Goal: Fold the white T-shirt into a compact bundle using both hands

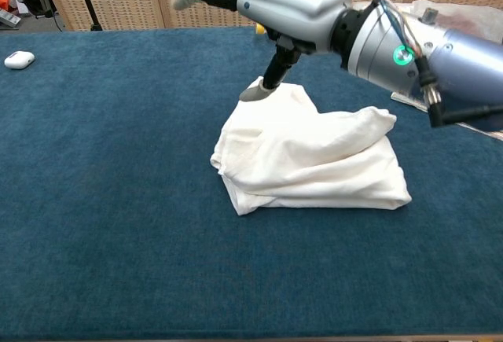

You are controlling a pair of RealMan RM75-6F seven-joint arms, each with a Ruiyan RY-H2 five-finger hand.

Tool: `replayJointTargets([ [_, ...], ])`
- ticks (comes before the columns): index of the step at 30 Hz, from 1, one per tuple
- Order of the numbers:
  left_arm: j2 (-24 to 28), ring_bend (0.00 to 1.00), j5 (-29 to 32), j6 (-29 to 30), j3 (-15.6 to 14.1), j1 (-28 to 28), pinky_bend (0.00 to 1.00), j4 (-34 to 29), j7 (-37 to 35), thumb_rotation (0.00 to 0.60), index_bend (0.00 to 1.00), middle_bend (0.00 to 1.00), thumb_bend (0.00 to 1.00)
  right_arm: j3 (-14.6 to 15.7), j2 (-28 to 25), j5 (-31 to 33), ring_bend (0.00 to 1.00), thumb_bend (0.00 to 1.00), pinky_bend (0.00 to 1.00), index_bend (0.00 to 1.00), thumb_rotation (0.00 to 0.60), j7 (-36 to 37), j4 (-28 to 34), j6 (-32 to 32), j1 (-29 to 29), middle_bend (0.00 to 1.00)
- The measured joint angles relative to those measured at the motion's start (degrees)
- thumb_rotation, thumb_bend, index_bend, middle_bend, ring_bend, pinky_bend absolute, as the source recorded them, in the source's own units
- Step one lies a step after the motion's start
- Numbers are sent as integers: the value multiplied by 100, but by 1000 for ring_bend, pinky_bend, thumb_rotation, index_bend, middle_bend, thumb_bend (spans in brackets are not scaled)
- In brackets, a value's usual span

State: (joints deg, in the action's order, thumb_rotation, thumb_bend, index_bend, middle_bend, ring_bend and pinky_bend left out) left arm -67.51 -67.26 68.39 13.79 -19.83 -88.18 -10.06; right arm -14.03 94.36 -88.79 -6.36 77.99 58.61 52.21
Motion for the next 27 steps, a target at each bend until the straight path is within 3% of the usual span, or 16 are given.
replayJointTargets([
  [6, -15, 0, 54, -46, 11, -18, 0, 32, 15, 600, 0, 0, 215, -276, -328, 1086, 0, 90, 0, 286, 600, -11, -87, -1018, 221, 0],
  [13, -49, 0, 117, -81, 17, -40, 0, 73, 75, 600, 0, 0, 215, -207, -490, 2299, 0, 106, 0, 359, 600, -369, -240, -2024, 417, 0],
  [23, -67, 0, 154, -84, 30, -44, 0, 84, 99, 600, 0, 0, 215, 94, -312, 3518, 0, 256, 0, 403, 600, -1194, -803, -2470, 829, 0],
  [27, -62, 0, 161, -81, 39, -42, 0, 85, 92, 600, 0, 0, 215, 188, -250, 3899, 0, 265, 0, 431, 600, -1309, -932, -2602, 948, 0],
])
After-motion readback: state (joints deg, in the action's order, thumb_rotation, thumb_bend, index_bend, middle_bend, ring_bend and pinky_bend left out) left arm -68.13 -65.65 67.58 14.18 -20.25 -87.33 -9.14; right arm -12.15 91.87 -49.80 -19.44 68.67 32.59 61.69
